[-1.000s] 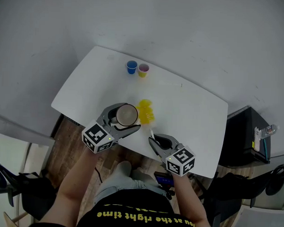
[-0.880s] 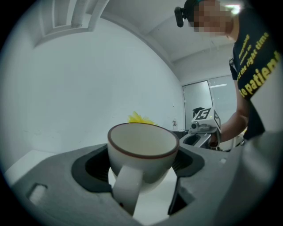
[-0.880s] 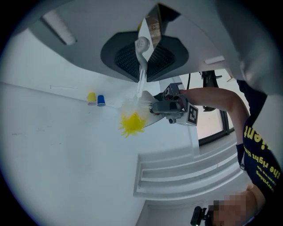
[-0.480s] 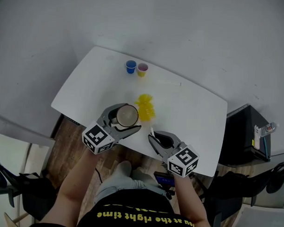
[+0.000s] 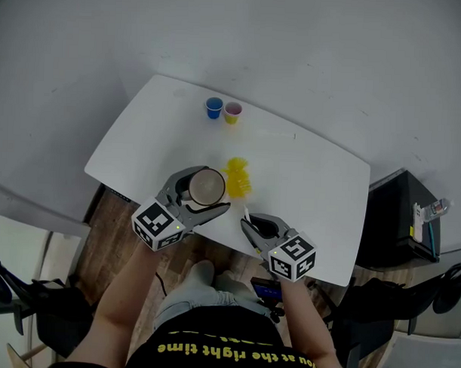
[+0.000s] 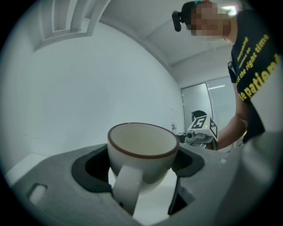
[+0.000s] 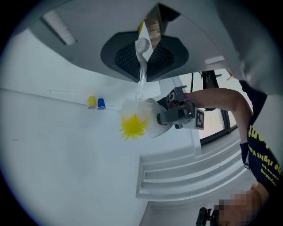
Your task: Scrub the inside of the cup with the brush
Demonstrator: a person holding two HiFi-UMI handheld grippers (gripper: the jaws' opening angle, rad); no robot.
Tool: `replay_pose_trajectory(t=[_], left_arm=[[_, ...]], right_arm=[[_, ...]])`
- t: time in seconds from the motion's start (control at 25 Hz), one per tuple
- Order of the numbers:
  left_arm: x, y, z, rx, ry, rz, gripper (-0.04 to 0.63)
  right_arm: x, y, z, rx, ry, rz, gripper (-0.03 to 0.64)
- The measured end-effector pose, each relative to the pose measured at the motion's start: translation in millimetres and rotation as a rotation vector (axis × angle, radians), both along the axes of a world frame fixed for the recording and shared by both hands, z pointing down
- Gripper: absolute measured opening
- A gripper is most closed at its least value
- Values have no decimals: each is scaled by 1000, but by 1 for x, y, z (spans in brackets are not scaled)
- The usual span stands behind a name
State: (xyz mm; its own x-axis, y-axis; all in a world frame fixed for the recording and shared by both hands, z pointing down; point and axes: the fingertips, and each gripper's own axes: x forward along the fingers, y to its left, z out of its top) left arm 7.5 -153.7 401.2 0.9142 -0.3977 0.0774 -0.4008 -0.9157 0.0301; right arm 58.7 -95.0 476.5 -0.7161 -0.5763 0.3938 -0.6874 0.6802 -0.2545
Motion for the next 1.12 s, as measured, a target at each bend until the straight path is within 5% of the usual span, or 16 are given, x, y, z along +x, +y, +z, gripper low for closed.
replay_pose_trajectory(t=[0.32, 1.12], left_arm=[[-1, 3, -4, 8, 6, 5, 411], [11, 7, 9, 3, -40, 48, 411]], right_arm=[[1, 3, 25, -58, 20, 5, 55], [2, -9, -35, 90, -11, -28, 55]])
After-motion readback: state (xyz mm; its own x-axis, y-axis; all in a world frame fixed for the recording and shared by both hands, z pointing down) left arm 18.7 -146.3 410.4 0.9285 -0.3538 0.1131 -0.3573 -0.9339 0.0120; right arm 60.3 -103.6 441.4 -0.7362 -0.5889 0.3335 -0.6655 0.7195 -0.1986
